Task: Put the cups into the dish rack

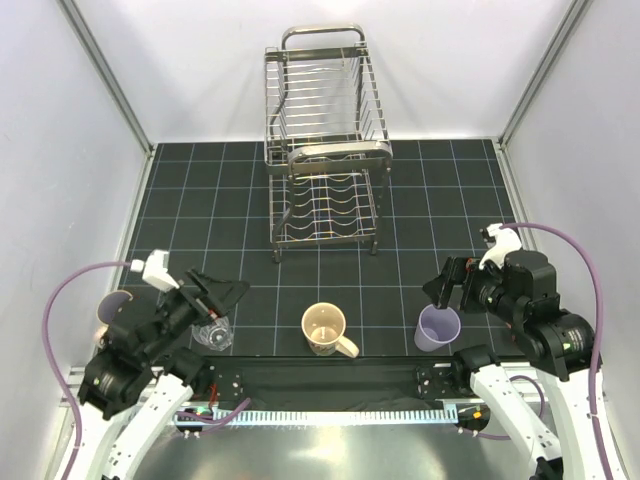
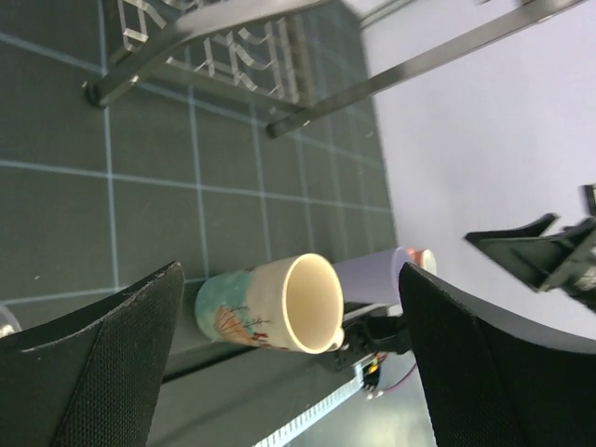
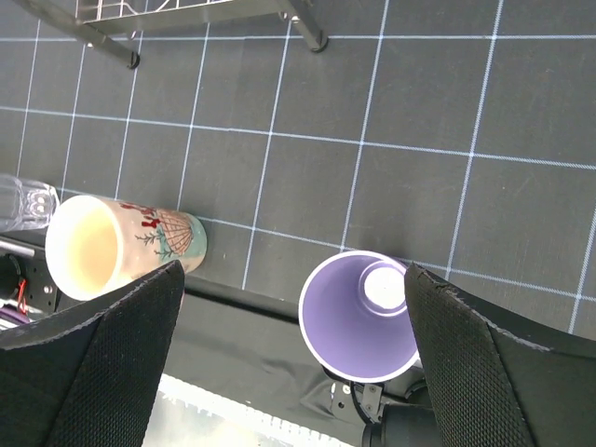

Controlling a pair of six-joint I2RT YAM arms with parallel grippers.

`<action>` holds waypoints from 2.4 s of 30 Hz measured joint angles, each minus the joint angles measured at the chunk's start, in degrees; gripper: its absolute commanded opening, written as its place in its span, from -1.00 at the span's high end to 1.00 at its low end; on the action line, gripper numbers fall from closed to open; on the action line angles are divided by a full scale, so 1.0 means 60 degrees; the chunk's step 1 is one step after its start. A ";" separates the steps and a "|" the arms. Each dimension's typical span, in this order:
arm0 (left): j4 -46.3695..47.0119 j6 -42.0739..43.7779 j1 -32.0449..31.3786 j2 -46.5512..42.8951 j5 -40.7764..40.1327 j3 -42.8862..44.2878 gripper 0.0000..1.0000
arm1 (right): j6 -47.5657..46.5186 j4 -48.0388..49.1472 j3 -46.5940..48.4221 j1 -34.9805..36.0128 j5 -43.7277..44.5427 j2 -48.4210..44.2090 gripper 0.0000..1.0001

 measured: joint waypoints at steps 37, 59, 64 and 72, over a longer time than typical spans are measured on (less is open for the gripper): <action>0.0350 0.1093 -0.6258 0.7945 -0.3402 0.1548 -0.33 | 0.0055 0.1035 -0.1067 0.0000 -0.2368 0.0546 -0.99; 0.1249 0.1005 -0.6630 0.9406 -0.3249 0.1260 0.06 | 0.0368 0.1042 -0.1869 0.0954 -0.3311 0.1122 -0.99; 0.1260 0.0954 -0.6637 0.9439 -0.3136 0.1053 0.14 | 0.0368 0.1045 -0.1654 0.1759 -0.3147 0.1967 -1.00; 0.1428 0.0867 -0.6645 0.9475 -0.2867 0.1027 0.57 | 0.0382 0.1024 -0.1311 0.2623 -0.2816 0.2838 -0.99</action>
